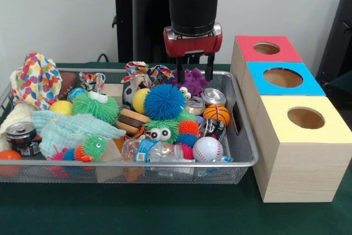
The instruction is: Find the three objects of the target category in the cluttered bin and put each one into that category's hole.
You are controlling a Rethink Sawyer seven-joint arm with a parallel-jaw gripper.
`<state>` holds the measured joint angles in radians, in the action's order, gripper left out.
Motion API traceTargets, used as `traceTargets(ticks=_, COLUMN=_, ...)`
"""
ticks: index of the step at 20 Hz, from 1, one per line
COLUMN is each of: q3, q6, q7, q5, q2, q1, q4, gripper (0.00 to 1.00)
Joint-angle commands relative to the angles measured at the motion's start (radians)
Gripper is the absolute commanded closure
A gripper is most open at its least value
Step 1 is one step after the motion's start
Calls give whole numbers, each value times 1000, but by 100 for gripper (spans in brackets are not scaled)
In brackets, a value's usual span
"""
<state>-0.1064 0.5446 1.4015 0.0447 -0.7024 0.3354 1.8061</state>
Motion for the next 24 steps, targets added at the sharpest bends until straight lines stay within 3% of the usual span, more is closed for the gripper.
traceTargets(ticks=1, q3=-132, q6=119, q7=-128, q5=91, q2=49, q1=60, q4=-83, gripper=0)
traceTargets(ticks=24, q3=-228, q6=168, q7=-149, q5=194, q2=97, q1=146, q4=-159, gripper=0)
